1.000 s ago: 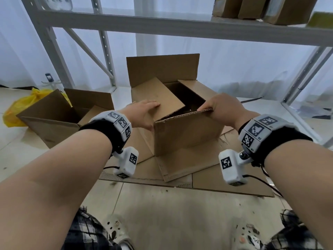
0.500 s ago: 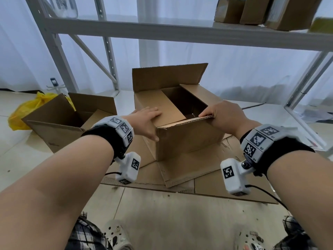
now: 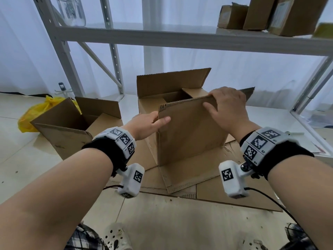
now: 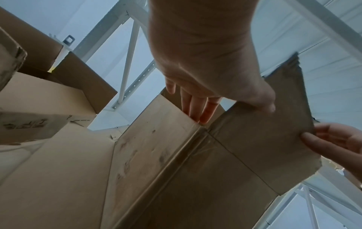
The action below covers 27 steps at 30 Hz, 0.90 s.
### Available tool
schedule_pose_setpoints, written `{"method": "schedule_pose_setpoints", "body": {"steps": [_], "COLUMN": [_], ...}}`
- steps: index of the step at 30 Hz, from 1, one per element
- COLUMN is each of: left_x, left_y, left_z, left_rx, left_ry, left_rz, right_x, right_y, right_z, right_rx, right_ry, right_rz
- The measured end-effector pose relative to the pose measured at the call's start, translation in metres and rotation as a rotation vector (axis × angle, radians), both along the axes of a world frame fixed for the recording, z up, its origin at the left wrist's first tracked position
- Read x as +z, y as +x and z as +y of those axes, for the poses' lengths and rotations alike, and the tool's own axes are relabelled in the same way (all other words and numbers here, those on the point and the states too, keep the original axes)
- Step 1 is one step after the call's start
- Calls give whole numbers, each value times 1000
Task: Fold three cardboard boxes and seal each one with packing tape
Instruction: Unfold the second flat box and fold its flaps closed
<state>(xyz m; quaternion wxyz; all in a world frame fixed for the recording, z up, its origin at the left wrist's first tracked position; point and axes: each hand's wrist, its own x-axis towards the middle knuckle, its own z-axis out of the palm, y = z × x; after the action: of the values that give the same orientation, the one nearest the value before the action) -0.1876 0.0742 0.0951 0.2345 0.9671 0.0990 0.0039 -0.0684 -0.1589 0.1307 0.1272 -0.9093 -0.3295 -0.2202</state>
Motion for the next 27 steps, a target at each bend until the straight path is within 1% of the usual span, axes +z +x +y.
{"method": "schedule_pose_setpoints", "body": {"steps": [3, 5, 8, 10, 11, 12, 13, 14, 15, 16, 17, 18, 19, 21, 23, 24, 26, 27], "left_x": [-3, -4, -4, 0, 3, 6, 9, 14, 17, 20, 21, 20, 17, 10, 0, -6, -13, -13], "left_y": [2, 4, 8, 9, 9, 10, 12, 14, 18, 23, 27, 32, 37, 44, 49, 50, 51, 51], "left_z": [-6, -9, -7, -5, -4, -2, 0, 1, 2, 2, 0, -1, -2, -2, -3, -3, -5, -4], "left_rx": [101, 157, 159, 170, 172, 175, 176, 173, 152, 104, 39, -23, -56, -54, -51, -55, -55, -49], "left_ry": [-20, -60, -225, -349, -327, -221, -41, 180, 398, 576, 705, 779, 794, 727, 617, 561, 472, 439], "left_rz": [-54, -130, -262, -387, -466, -539, -584, -597, -573, -517, -436, -340, -237, -54, 64, 92, 88, 67], "right_x": [-2, -2, -2, -1, -1, 0, 0, 0, 0, -2, -5, -8, -13, -23, -31, -33, -33, -34], "right_y": [4, 6, 12, 20, 24, 28, 31, 34, 36, 37, 38, 38, 38, 37, 36, 36, 38, 41], "right_z": [7, 13, 23, 28, 31, 33, 36, 40, 43, 47, 49, 51, 53, 54, 54, 54, 55, 55], "right_rx": [5, -19, -32, -20, -24, -29, -33, -30, -18, 2, 26, 52, 76, 112, 127, 126, 104, 90], "right_ry": [36, 36, 17, -17, -52, -91, -122, -145, -157, -159, -150, -138, -123, -100, -55, -23, 10, -12], "right_rz": [116, 167, 231, 266, 263, 256, 255, 265, 287, 325, 373, 423, 465, 496, 437, 363, 227, 206]}}
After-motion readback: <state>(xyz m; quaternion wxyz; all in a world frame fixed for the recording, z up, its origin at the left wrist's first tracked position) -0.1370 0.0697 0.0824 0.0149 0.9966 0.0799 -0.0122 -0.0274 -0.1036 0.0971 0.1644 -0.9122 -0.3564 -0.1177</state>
